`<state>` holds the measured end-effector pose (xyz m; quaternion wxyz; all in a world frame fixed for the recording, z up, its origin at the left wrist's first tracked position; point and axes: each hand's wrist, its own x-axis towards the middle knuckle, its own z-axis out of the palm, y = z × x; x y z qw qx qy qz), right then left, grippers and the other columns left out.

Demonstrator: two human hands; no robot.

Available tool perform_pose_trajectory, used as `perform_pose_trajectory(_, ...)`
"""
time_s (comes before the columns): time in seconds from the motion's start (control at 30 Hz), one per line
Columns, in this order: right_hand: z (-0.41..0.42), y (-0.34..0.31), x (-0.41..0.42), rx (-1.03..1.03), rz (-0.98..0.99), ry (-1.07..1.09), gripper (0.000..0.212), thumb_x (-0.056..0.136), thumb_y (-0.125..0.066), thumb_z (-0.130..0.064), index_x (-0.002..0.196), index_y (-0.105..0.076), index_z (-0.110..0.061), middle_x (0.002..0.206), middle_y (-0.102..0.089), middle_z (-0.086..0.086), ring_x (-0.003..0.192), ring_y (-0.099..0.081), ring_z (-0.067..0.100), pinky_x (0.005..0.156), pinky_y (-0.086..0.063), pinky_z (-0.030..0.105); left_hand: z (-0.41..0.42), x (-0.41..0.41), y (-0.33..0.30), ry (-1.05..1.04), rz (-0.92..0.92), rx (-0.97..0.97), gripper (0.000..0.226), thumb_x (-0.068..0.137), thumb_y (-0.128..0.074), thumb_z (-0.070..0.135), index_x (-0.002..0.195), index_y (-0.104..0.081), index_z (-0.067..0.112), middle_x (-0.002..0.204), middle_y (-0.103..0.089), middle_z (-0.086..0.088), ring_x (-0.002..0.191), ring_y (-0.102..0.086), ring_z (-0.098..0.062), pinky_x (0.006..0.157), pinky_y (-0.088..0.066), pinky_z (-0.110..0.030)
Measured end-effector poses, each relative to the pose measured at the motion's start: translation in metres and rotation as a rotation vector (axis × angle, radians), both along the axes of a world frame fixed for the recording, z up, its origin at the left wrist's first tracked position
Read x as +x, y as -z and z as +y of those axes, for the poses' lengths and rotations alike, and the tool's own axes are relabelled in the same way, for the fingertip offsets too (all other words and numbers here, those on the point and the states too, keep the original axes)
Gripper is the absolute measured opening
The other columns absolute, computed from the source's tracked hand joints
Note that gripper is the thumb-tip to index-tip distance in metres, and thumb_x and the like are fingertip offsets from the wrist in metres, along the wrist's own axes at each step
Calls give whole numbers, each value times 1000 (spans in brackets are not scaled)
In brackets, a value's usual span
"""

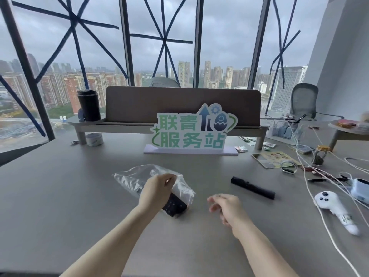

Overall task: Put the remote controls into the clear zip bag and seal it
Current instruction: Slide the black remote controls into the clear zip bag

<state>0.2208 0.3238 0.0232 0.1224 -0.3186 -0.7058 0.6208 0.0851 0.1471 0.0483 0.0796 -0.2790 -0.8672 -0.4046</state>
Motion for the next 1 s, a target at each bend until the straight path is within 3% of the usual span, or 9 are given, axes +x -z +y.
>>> perform_pose_trajectory(0.07, 29, 1, 13, 153, -8, 151, 22, 93, -55, -16, 82, -74, -14, 76, -73, 9, 44, -44, 17, 47, -33, 23, -9, 1, 8, -34, -10, -8, 25, 91, -51, 32, 105, -71, 27, 105, -75, 1, 98, -65, -22, 78, -48, -30)
perform_pose_trajectory(0.17, 81, 8, 24, 499, -179, 289, 32, 94, -49, -21, 119, -69, -20, 115, -70, 12, 92, -65, 33, 78, -48, 35, -19, 6, 26, -49, 0, -18, 23, 90, -53, 31, 101, -72, 25, 99, -75, 0, 95, -65, -25, 73, -46, -30)
perform_pose_trajectory(0.3, 139, 22, 25, 718, -384, 256, 48, 97, -40, -29, 141, -48, -10, 151, -44, 14, 130, -50, 35, 103, -43, 45, -30, 12, 42, -51, 27, -82, 23, 88, -56, 35, 106, -71, 31, 106, -72, 3, 96, -65, -22, 75, -48, -30)
perform_pose_trajectory(0.5, 145, 26, 23, 753, -494, 300, 44, 99, -42, -39, 127, -58, -9, 135, -55, 19, 116, -58, 38, 90, -46, 44, -38, 27, 45, -97, 24, -292, 23, 87, -49, 38, 105, -63, 36, 108, -64, 8, 92, -61, -25, 69, -47, -33)
perform_pose_trajectory(0.6, 136, 29, 25, 735, -452, 285, 28, 92, -56, -43, 92, -68, -18, 113, -65, 14, 95, -63, 35, 84, -50, 39, -39, 32, 42, -89, 14, -323, 26, 87, -50, 34, 110, -61, 38, 110, -61, 9, 96, -60, -27, 68, -43, -32)
perform_pose_trajectory(0.7, 124, 31, 25, 733, -474, 181, 37, 89, -58, -43, 68, -61, -13, 79, -66, 7, 75, -60, 31, 70, -48, 35, -39, 30, 39, -76, 32, -355, 20, 91, -42, 35, 93, -60, 28, 94, -57, 6, 89, -59, -29, 64, -41, -33)
perform_pose_trajectory(0.77, 117, 32, 26, 734, -488, 144, 43, 87, -58, -42, 56, -46, -15, 62, -52, 3, 64, -52, 29, 57, -38, 32, -37, 28, 39, -77, 50, -369, 22, 91, -40, 34, 87, -57, 22, 89, -57, 5, 85, -58, -31, 63, -43, -34)
perform_pose_trajectory(0.83, 108, 32, 26, 740, -499, 121, 44, 86, -57, -39, 54, -35, -18, 56, -41, 1, 60, -46, 27, 50, -30, 29, -35, 29, 39, -79, 59, -349, 21, 90, -40, 33, 85, -56, 21, 90, -60, 2, 84, -58, -32, 64, -44, -34)
perform_pose_trajectory(1.0, 81, 22, 27, 732, -548, 50, 39, 81, -59, -46, 61, -46, -16, 63, -55, 2, 62, -55, 27, 53, -38, 30, -34, 28, 37, -91, 66, -321, 22, 89, -41, 32, 92, -61, 27, 97, -64, 4, 88, -60, -30, 65, -44, -33)
